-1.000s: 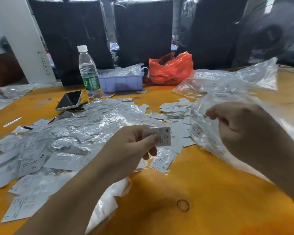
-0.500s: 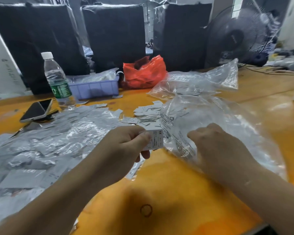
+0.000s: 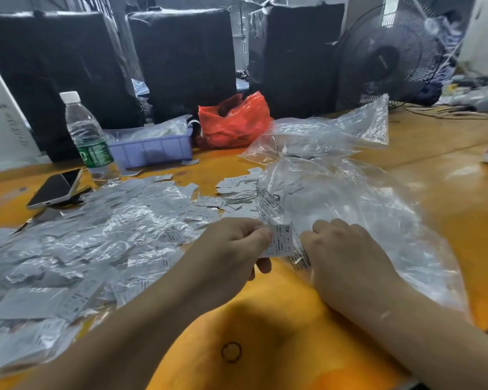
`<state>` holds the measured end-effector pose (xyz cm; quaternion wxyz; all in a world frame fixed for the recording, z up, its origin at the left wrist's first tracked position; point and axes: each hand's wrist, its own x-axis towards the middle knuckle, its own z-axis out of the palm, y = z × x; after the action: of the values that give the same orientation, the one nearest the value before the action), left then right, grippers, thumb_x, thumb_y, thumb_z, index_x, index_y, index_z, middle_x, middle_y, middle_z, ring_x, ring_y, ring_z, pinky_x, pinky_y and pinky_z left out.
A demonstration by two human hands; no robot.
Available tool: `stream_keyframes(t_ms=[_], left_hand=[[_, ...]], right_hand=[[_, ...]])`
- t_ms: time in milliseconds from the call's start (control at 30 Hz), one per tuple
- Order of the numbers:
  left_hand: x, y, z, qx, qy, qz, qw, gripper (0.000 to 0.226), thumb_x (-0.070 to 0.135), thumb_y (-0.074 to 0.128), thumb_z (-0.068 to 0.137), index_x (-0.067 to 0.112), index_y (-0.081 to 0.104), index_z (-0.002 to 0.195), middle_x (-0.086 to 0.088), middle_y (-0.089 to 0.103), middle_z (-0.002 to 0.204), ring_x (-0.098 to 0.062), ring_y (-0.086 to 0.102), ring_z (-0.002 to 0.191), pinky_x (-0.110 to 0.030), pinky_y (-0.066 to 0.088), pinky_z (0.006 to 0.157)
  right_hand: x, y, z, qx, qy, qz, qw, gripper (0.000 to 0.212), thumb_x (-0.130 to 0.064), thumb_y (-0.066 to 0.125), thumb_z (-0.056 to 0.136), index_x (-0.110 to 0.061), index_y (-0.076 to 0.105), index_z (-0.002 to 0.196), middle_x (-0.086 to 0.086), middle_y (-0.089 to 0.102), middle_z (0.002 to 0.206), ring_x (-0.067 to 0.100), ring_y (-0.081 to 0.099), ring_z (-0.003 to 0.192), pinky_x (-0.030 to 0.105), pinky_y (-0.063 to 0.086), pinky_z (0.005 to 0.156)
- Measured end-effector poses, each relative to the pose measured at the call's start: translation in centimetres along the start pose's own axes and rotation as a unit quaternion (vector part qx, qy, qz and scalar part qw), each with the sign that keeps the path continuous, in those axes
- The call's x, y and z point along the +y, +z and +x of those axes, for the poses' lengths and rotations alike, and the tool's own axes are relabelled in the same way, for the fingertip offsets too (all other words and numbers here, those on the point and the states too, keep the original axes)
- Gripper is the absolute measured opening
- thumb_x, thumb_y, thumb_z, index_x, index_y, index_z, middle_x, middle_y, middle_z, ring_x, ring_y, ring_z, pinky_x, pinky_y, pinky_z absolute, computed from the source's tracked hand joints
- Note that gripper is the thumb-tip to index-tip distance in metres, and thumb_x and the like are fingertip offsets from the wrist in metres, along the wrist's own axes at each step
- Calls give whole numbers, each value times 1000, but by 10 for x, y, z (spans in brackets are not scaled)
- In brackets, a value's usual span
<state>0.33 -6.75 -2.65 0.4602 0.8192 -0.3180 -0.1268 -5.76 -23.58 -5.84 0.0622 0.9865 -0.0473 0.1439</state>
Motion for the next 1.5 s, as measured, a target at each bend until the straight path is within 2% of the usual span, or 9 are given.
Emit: stream_keyframes(t_ms=[267, 400, 567, 700, 833, 933, 1067, 1267, 1500], left_hand=[[-1, 1, -2, 10, -20, 18, 1000, 37, 33, 43, 99, 19, 66, 75, 10, 66, 64, -6, 52, 53, -16, 37, 49], [-2, 3, -2, -3, -34, 30, 999, 38, 34, 42, 100, 11, 66, 82, 10, 65, 64, -12, 51, 58, -32, 40, 60], [-1, 0, -4, 9, -37, 47, 998, 39, 35, 42, 100, 10, 66, 81, 11, 64, 61, -14, 49, 57, -28, 36, 53], [-3, -12, -8, 32, -28, 48, 998, 36, 34, 43, 100, 16, 68, 81, 10, 66, 64, -6, 51, 53, -26, 39, 53], [-11, -30, -12, 63, -22, 11, 998, 31, 29, 44, 101, 22, 71, 85, 3, 68, 68, -9, 54, 56, -29, 39, 53], [-18, -45, -17, 92, -20, -10, 996, 27, 28, 43, 101, 29, 68, 90, 8, 67, 66, -3, 53, 52, -16, 39, 46], [-30, -71, -26, 137, -6, -29, 990, 32, 38, 47, 97, 29, 71, 77, 5, 67, 66, -5, 54, 54, -24, 40, 49], [-52, -93, -40, 224, 7, -126, 966, 26, 20, 46, 101, 22, 70, 90, 4, 66, 64, -6, 54, 53, -18, 43, 44], [-61, -85, -36, 229, -13, -86, 970, 34, 18, 49, 100, 46, 49, 119, 1, 68, 68, -18, 48, 52, -32, 42, 49]], right_hand=[[6, 0, 5, 19, 57, 88, 994, 26, -11, 49, 87, -20, 32, 70, -6, 38, 69, 12, 39, 60, 24, 23, 49], [10, 5, 8, 1, 72, 123, 990, 18, -22, 50, 91, -19, 49, 73, -5, 47, 78, 18, 52, 73, 28, 40, 61], [6, 2, 9, 27, 71, 121, 990, 13, -19, 49, 88, -18, 59, 81, -2, 54, 86, 21, 49, 86, 31, 45, 69], [6, -1, 8, 121, 60, 120, 983, 13, -15, 56, 89, -11, 68, 88, 5, 59, 90, 27, 49, 87, 41, 47, 76], [1, -15, 6, 227, 32, 285, 931, 3, -10, 67, 86, -10, 67, 83, 3, 68, 84, 23, 61, 82, 38, 51, 72], [-14, -31, 15, 160, 55, 479, 862, 10, -15, 72, 85, -18, 65, 78, -4, 67, 70, 9, 64, 69, 29, 54, 67], [-42, -52, 39, 50, 37, 662, 747, 14, -1, 75, 78, -9, 63, 81, 9, 70, 73, 21, 66, 64, 35, 55, 66], [-80, -55, 85, -95, 24, 750, 654, 39, -3, 77, 61, -11, 69, 99, 3, 60, 74, 15, 59, 62, 28, 53, 56], [-90, -24, 78, -138, -35, 687, 712, 18, -29, 78, 60, -19, 75, 74, -5, 65, 68, 5, 57, 57, 21, 49, 56]])
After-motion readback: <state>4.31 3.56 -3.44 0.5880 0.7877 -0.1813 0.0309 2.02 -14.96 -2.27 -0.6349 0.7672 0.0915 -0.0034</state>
